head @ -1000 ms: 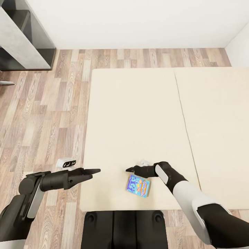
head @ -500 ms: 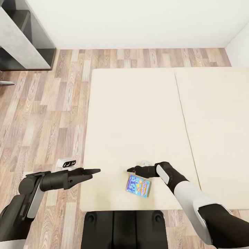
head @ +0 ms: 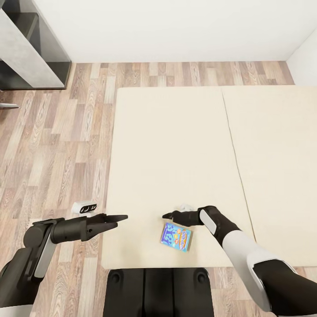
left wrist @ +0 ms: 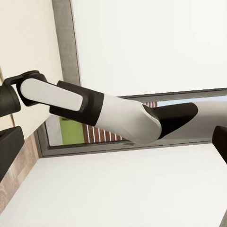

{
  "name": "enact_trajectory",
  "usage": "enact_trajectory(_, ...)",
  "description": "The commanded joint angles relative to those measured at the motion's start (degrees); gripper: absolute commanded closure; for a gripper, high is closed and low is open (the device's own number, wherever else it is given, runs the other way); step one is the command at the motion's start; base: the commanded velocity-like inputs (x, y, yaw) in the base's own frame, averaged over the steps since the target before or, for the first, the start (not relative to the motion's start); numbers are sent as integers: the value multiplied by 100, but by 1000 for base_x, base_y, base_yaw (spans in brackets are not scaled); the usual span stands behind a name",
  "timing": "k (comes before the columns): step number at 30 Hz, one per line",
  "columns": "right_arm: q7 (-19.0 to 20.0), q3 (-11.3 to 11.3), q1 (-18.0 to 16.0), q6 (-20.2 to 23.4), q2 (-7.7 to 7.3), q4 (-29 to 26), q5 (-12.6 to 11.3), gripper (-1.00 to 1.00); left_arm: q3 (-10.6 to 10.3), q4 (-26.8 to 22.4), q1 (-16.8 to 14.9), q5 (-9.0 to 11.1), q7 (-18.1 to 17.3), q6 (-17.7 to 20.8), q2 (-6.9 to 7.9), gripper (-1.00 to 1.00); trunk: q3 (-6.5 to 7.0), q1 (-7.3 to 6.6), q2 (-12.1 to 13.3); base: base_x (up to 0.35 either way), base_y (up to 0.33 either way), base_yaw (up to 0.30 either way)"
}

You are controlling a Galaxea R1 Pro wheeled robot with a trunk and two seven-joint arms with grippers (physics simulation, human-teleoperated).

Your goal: Put all the toys in the child's room - the three board games (two on the bed and one on the table), the two jigsaw puzzles on the table, and the tennis ball on the table - inside the toy box on the table in the child's room.

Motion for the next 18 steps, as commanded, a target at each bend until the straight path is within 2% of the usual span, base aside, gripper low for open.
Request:
enact_trajectory(1, 14, 21, -2, 17, -9, -8, -4, -100, 0, -2, 0, -4, -21, 61, 3, -100, -6, 3, -9, 0, 0, 0)
enact_trajectory(7, 25, 21, 6, 26, -87, 7, -20, -100, -2, -2, 2, -7, -21, 61, 3, -100, -6, 3, -9, 0, 0, 0)
enact_trajectory(11, 40, 27, 12, 84, -251, -3, -28, -100, -21, -2, -1, -8, -21, 61, -6, -100, -6, 3, -9, 0, 0, 0)
enact_trajectory(15, 327, 41, 169, 162, -417, -22, -14, -100, -32, -2, 0, -9, -21, 61, -16, -100, -6, 3, -9, 0, 0, 0)
enact_trajectory(18, 560, 49, 244, 176, -461, -27, -8, -100, -38, -2, 2, -14, -21, 58, -22, -100, -6, 3, -9, 0, 0, 0)
